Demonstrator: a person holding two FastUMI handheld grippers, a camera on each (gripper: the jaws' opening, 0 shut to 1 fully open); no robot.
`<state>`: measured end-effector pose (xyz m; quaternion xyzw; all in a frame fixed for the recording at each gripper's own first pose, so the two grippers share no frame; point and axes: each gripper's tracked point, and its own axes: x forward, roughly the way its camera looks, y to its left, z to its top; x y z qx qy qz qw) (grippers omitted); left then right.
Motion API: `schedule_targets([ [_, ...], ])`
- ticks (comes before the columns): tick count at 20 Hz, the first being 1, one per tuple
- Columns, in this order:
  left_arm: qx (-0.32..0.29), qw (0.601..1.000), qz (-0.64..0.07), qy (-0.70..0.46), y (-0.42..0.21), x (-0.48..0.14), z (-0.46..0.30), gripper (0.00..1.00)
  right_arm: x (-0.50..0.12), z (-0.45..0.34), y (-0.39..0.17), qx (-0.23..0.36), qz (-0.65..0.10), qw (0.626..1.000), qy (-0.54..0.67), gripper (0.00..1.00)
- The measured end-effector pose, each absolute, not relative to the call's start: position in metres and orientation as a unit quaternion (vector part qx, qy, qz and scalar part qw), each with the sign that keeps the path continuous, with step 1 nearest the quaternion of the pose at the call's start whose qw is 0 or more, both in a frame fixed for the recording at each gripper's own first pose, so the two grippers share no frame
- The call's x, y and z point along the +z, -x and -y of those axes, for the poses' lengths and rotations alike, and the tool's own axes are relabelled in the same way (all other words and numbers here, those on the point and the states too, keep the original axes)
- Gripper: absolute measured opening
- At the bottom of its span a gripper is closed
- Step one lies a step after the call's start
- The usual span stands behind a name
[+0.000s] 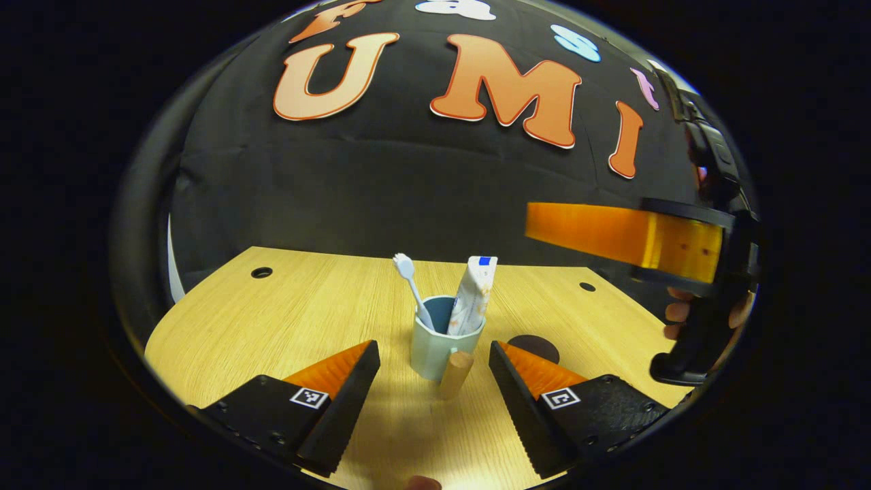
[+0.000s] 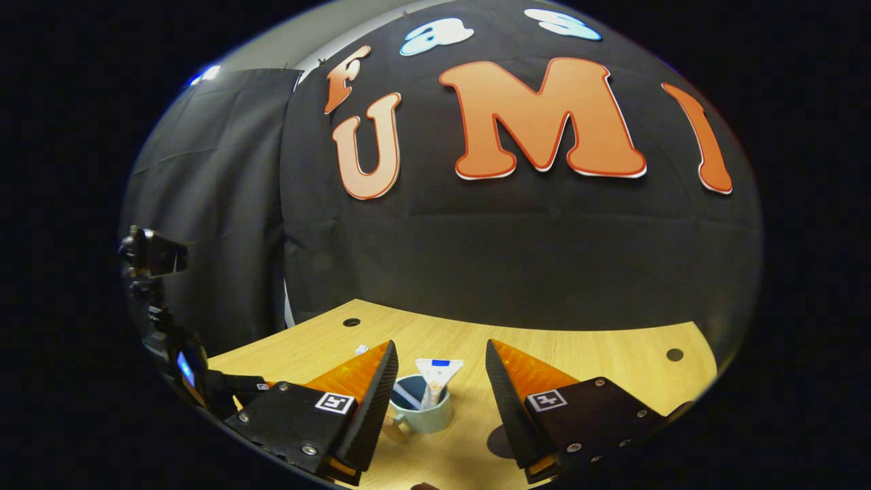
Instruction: Put the toothbrush and toothpaste on the desktop into the cup, then pick up the cup and place it on the coaster on the desktop.
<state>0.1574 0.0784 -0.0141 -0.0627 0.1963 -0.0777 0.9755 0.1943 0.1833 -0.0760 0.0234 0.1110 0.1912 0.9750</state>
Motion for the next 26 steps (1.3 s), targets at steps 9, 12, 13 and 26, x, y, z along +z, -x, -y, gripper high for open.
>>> schedule_targets([
  [9, -0.097, 0.944, -0.309, 0.057, -0.18, -0.024, -0.064, 0.97, -0.022, -0.125, -0.15, 0.175, -0.07, 0.982, -0.001, 0.88],
  [12, -0.094, 0.919, -0.377, 0.063, -0.181, -0.046, -0.058, 0.98, -0.01, -0.12, -0.137, 0.187, -0.059, 0.98, -0.004, 0.88],
  [13, -0.088, 0.91, -0.4, 0.063, -0.183, -0.052, -0.057, 0.98, -0.009, -0.118, -0.133, 0.189, -0.059, 0.98, -0.003, 0.88],
  [26, -0.05, 0.866, -0.498, 0.013, -0.197, -0.08, -0.051, 0.88, -0.008, -0.1, -0.111, 0.203, -0.045, 0.978, 0.01, 0.9],
])
